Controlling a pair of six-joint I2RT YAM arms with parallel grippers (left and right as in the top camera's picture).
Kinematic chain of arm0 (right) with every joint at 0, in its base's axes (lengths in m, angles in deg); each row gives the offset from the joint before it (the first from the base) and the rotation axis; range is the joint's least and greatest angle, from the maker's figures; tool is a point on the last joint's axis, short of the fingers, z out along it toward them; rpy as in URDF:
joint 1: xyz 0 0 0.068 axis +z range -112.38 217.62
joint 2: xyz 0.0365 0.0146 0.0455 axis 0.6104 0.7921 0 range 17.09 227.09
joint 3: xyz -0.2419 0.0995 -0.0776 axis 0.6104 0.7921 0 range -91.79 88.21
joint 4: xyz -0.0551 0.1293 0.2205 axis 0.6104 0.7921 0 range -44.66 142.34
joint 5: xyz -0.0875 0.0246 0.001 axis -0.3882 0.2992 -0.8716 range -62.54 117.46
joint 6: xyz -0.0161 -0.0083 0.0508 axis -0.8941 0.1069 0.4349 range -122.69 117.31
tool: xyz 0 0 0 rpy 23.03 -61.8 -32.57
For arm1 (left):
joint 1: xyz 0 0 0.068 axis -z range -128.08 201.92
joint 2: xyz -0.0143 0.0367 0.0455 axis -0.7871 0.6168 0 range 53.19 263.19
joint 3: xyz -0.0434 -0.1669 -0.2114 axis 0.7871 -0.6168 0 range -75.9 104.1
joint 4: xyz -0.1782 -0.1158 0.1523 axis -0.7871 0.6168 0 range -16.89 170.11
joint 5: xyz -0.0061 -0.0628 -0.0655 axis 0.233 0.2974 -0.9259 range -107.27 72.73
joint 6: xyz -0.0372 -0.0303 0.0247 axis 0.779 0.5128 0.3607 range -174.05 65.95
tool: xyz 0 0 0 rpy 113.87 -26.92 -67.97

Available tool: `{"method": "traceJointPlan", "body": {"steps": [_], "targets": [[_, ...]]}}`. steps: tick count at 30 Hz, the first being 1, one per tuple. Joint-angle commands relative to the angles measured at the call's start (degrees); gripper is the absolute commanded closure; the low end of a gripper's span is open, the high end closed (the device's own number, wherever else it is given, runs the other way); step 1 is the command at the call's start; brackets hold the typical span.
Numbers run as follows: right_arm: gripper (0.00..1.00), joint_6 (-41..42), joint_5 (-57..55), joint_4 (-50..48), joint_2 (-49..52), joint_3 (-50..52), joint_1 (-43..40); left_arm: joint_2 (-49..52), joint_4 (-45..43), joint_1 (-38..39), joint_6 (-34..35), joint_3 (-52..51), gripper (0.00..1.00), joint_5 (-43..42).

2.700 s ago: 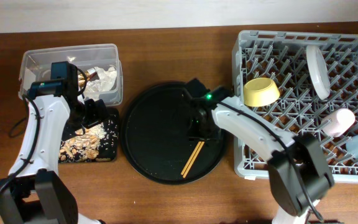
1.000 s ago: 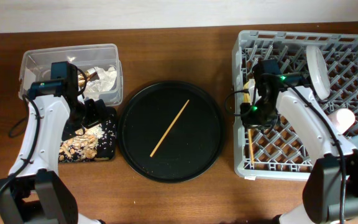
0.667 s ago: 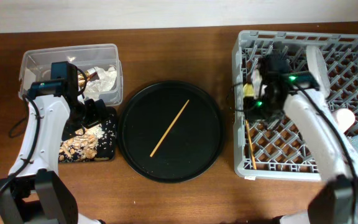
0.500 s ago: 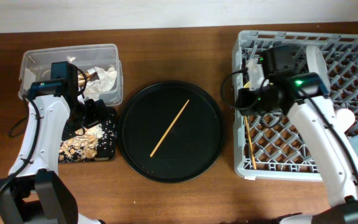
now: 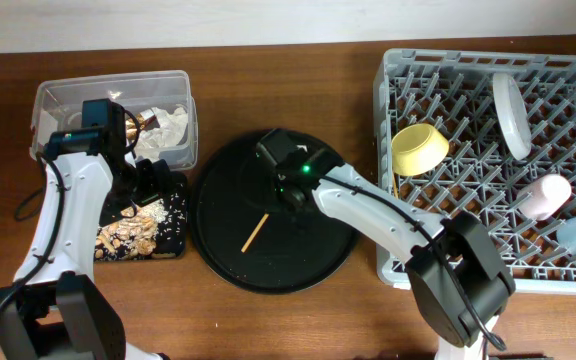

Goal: Sort waste into correct bins and load items into the dishwasher rack
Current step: 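Grasp the second wooden chopstick on the black tray with the right gripper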

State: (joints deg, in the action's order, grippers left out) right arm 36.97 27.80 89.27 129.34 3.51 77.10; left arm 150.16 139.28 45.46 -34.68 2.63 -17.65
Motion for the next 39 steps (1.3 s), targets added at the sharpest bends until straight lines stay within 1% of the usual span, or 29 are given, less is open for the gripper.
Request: {"method": "traceJointPlan", "body": {"steps": [1, 3, 4, 5, 8, 10, 14, 20, 26, 27, 28, 30, 31, 33, 34, 36, 38, 39], "targets": [[0.33, 0.74, -8.02, 4.83, -0.20, -10.73, -0.09, -1.53, -0.09, -0.09, 0.55, 0.07, 0.01, 0.52], [0.16, -0.20, -9.05, 7.91, -0.11, -14.14, -0.55, -1.53, -0.09, -0.09, 0.55, 0.07, 0.01, 0.15], [0.04, -0.20, -8.50, 7.93, -0.02, -14.14, -0.55, -1.53, -0.09, -0.09, 0.55, 0.07, 0.01, 0.15], [0.02, -0.26, -8.55, 7.67, 0.68, -14.10, -0.13, -1.53, -0.09, -0.09, 0.55, 0.07, 0.01, 0.17], [0.02, -0.37, -5.25, 5.14, 1.81, -14.08, 0.04, -1.53, 0.04, -0.09, 0.55, 0.07, 0.01, 0.15], [0.01, -0.37, -5.18, 4.55, 1.81, -14.08, -0.02, -1.53, 0.07, -0.09, 0.55, 0.07, 0.01, 0.17], [0.01, 4.87, -5.49, 5.86, 5.05, -14.08, -0.11, -1.53, 0.09, -0.09, 0.55, 0.07, 0.01, 0.17], [0.01, 5.05, -5.07, 9.44, 15.58, -14.08, -0.13, -1.53, 0.09, -0.09, 0.55, 0.07, 0.01, 0.17], [0.01, 5.03, -3.78, 9.29, 16.61, -13.81, -0.11, -1.53, 0.11, -0.09, 0.55, 0.07, 0.01, 0.15], [0.03, 5.03, -2.73, 9.33, 16.61, -13.46, -0.11, -1.53, 0.11, -0.09, 0.55, 0.07, 0.01, 0.17], [0.08, 5.05, -1.44, 9.53, 16.61, -12.92, -0.11, -1.53, 0.11, -0.09, 0.55, 0.07, 0.01, 0.17], [0.27, 5.05, 0.85, 11.65, 16.61, -12.85, -0.11, -1.53, 0.11, -0.09, 0.55, 0.07, 0.01, 0.17], [0.32, 5.03, 1.79, 12.50, 16.61, -12.85, -0.13, -1.53, 0.11, -0.09, 0.55, 0.07, 0.01, 0.17], [0.38, 5.03, 3.85, 14.14, 16.61, -12.85, -0.11, -1.53, 0.11, -0.09, 0.55, 0.07, 0.01, 0.17], [0.44, 5.05, 6.12, 14.69, 16.61, -12.85, -0.11, -1.53, 0.11, -0.09, 0.55, 0.07, 0.00, 0.17], [0.64, 5.60, 8.59, 14.88, 16.61, -12.85, -0.13, -1.53, 0.13, -0.09, 0.55, 0.07, 0.01, 0.17], [0.73, 6.14, 8.74, 15.30, 16.61, -12.85, -0.13, -1.53, 0.13, -0.09, 0.55, 0.07, 0.01, 0.17], [0.80, 6.12, 8.72, 15.54, 16.61, -12.85, -0.13, -1.53, 0.13, -0.09, 0.55, 0.07, 0.01, 0.17]]}}
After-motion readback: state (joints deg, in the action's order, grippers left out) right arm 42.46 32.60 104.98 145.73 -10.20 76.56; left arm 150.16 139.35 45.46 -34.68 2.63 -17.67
